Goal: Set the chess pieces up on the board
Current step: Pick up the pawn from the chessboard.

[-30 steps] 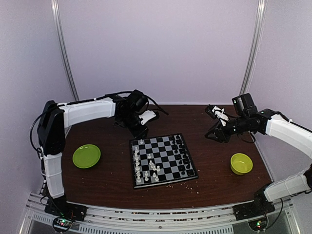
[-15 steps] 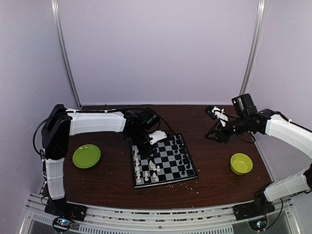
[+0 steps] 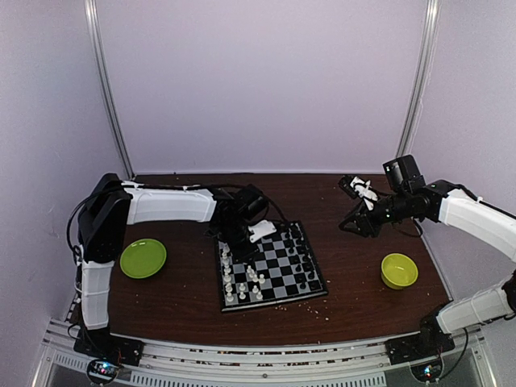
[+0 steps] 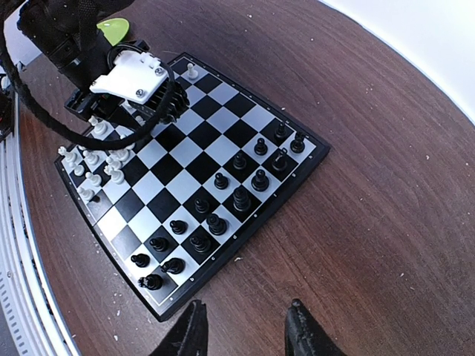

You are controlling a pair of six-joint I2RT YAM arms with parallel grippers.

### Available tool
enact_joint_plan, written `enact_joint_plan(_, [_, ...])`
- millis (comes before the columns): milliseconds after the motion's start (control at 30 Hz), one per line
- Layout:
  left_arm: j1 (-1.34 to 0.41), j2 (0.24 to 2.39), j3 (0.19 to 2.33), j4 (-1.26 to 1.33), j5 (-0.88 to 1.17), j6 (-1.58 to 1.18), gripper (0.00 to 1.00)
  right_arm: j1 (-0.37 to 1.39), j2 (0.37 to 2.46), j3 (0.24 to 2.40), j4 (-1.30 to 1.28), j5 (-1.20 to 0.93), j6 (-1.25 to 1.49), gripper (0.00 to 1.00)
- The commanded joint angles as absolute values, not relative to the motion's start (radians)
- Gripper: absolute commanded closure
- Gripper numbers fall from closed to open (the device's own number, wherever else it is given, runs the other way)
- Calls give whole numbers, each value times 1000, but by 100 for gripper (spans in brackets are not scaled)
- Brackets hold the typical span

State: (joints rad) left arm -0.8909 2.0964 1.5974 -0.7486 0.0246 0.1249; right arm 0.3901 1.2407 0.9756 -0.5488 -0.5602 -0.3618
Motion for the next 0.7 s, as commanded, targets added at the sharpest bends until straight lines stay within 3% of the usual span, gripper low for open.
enact_joint_plan(0, [-891, 2098, 1620, -752, -10, 124, 71, 383, 1249, 1002, -558, -549, -371, 64])
enact_joint_plan(267, [-891, 2072, 1591, -770, -5, 128, 72, 383, 1261, 1007, -564, -549, -373, 64])
enact_joint_plan(667, [-891, 2058, 1584, -799, 2, 126, 85, 383, 1269, 1009, -568, -549, -375, 64])
